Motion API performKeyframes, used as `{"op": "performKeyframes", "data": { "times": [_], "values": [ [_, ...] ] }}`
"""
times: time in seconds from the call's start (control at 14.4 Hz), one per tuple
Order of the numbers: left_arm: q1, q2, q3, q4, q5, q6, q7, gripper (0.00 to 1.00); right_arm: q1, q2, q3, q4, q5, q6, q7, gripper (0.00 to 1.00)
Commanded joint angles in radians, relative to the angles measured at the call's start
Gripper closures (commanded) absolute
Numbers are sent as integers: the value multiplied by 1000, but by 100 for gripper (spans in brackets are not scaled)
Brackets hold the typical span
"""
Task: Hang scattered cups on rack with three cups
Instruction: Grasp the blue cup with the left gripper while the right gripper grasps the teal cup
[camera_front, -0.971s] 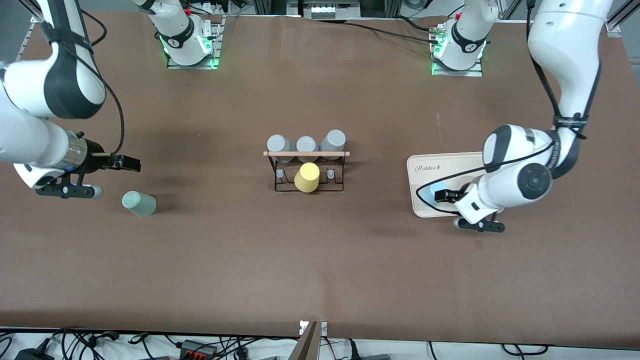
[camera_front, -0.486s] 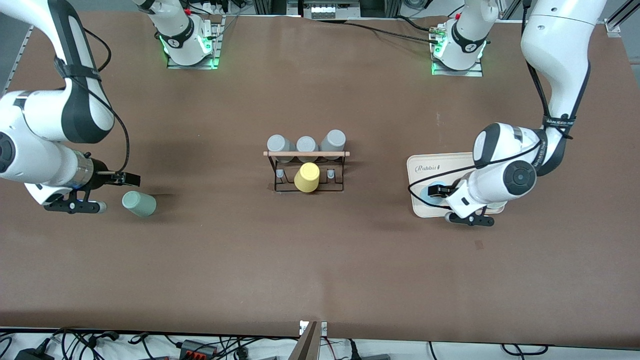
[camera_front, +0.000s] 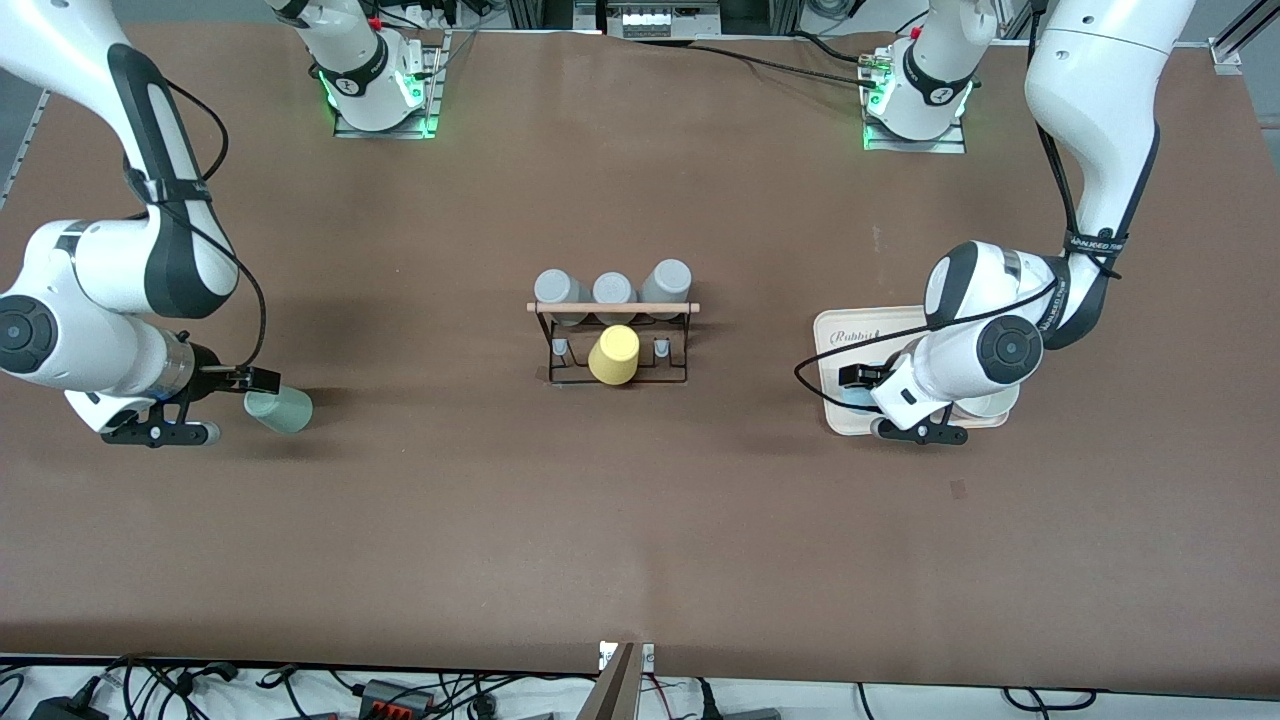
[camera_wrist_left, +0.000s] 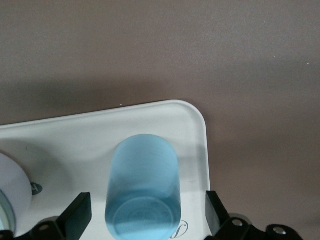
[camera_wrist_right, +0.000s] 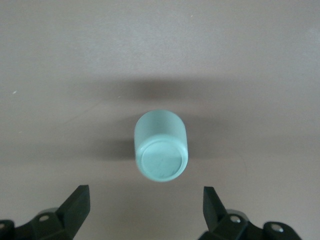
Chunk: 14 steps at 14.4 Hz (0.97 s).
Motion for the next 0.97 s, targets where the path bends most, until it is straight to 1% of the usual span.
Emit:
{"op": "performKeyframes", "data": {
  "times": [0.0,0.21,0.35,0.49,0.55,0.76,0.9],
  "values": [
    [6,-8,0,-19,15,22,0,13,-22,23,10,-6,-12,41,-36,0],
    [9,-8,0,-19,15,21,0,52,-26,39,10,-29,-12,90,-41,0],
    [11,-7,0,-18,16,19,9,72,-26,49,10,-32,-12,104,-44,0],
    [9,-14,0,-18,16,9,89,96,-35,65,10,-40,-12,130,-45,0],
    [9,-19,-2,-15,16,7,121,99,-35,68,10,-42,-12,141,-45,0],
    [-1,-24,-3,14,15,-13,123,99,-35,80,10,-52,-12,159,-45,0],
    [-18,-30,-19,74,15,-45,118,99,-36,89,10,-61,-12,182,-45,0]
  ]
}}
